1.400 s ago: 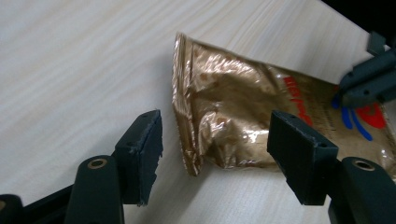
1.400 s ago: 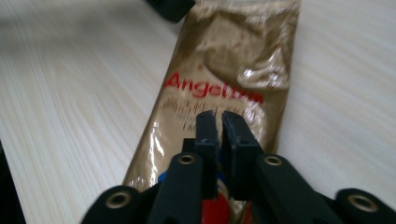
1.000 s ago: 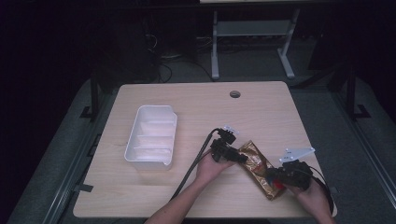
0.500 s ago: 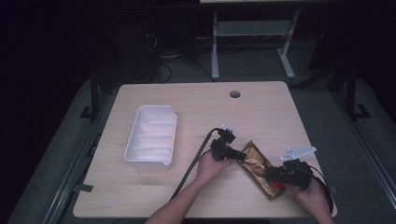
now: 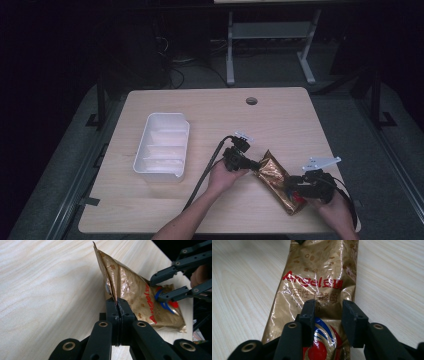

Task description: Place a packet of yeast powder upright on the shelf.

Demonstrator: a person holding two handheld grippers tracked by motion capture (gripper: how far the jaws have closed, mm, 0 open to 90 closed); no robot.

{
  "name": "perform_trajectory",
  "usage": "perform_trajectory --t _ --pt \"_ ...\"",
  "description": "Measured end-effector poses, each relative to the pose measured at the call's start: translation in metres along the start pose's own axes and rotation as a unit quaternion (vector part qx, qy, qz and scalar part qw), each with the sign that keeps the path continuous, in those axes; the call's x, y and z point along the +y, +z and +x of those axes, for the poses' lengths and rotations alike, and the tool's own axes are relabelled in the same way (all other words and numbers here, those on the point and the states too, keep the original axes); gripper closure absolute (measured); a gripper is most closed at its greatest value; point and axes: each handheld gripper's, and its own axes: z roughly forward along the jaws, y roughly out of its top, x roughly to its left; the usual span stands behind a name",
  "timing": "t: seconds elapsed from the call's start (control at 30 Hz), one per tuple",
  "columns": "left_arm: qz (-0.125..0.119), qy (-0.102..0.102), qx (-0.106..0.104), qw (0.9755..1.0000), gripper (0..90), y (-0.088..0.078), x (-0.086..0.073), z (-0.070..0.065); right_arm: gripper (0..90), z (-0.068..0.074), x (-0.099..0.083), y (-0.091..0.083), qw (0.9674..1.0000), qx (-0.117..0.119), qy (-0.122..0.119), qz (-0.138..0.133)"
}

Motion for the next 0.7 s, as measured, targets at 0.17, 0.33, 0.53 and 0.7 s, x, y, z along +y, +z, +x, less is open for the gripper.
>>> perform_trajectory --t 0.17,0.33,0.53,0.7 --pt "-0.004 0.012 -0.005 0.9999 89.1 -0.006 0.002 -0.003 57.5 0.000 0.002 -0.003 1.0000 -0.001 -0.002 -0.003" --pt "-0.015 0.023 -0.004 0.9996 89.1 -0.017 0.004 -0.008 40.9 -0.004 0.012 -0.004 0.9996 0.017 -0.002 -0.023" --pt "-0.025 0.039 -0.006 0.9989 89.2 -0.031 0.010 -0.017 29.3 -0.015 0.019 -0.010 0.9972 0.054 0.015 -0.050" --pt "-0.029 0.065 -0.010 0.9974 89.2 -0.042 0.019 -0.030 25.1 -0.025 0.028 -0.016 0.9943 0.074 0.018 -0.074"
